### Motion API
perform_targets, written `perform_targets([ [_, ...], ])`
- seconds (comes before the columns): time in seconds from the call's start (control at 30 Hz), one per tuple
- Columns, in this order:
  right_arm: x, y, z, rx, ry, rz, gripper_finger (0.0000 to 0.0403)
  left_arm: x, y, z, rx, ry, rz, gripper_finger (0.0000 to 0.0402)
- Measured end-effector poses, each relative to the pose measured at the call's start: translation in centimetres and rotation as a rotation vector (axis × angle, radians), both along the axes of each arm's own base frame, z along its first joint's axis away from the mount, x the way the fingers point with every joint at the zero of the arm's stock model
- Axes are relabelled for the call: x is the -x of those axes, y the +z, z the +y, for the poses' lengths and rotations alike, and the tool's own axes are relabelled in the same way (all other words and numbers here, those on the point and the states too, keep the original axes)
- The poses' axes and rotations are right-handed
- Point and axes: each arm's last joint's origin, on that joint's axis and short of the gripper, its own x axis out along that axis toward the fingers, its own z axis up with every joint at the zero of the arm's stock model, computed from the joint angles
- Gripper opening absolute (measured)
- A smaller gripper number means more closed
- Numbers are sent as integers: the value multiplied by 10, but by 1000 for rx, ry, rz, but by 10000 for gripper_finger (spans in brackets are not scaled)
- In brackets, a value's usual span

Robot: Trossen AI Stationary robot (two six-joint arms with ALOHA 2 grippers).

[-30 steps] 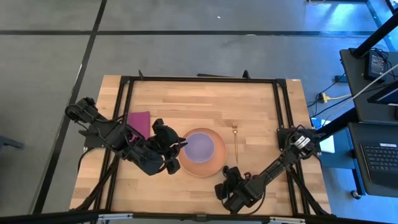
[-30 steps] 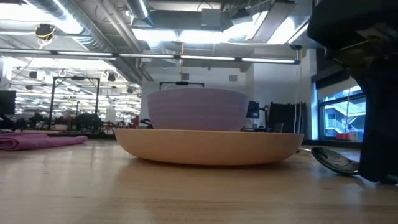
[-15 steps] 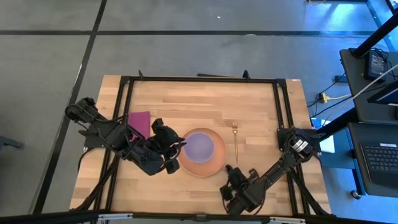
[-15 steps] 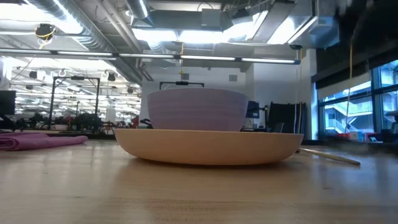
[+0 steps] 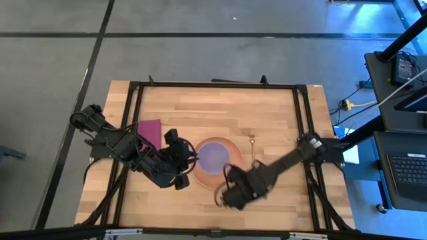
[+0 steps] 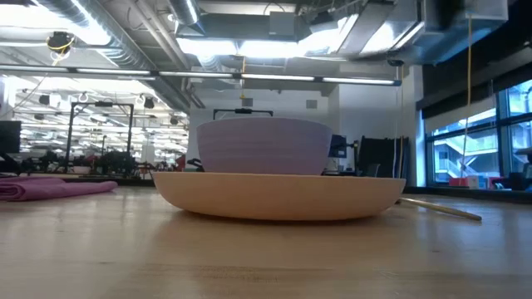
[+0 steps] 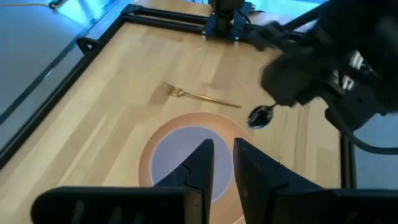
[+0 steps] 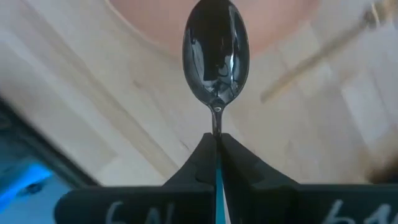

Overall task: Set table place
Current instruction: Put the blue spoon into the bowl

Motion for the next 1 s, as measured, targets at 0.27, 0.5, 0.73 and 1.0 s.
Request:
perform_targets([
  [0.27, -39, 15, -74, -74, -2, -15, 7, 1, -1, -3, 10, -36, 19, 55],
  [0.5, -48, -4, -119, -210, -60, 101, 7, 4, -3, -3, -10, -41, 50, 55],
  [0.73, -54, -5, -148, -271, -112, 101, 7, 4, -3, -1, -41, -55, 65, 55],
  [1.0, -74, 0, -160, -373, -165, -82, 6, 9, 1, 2, -78, -70, 63, 55],
])
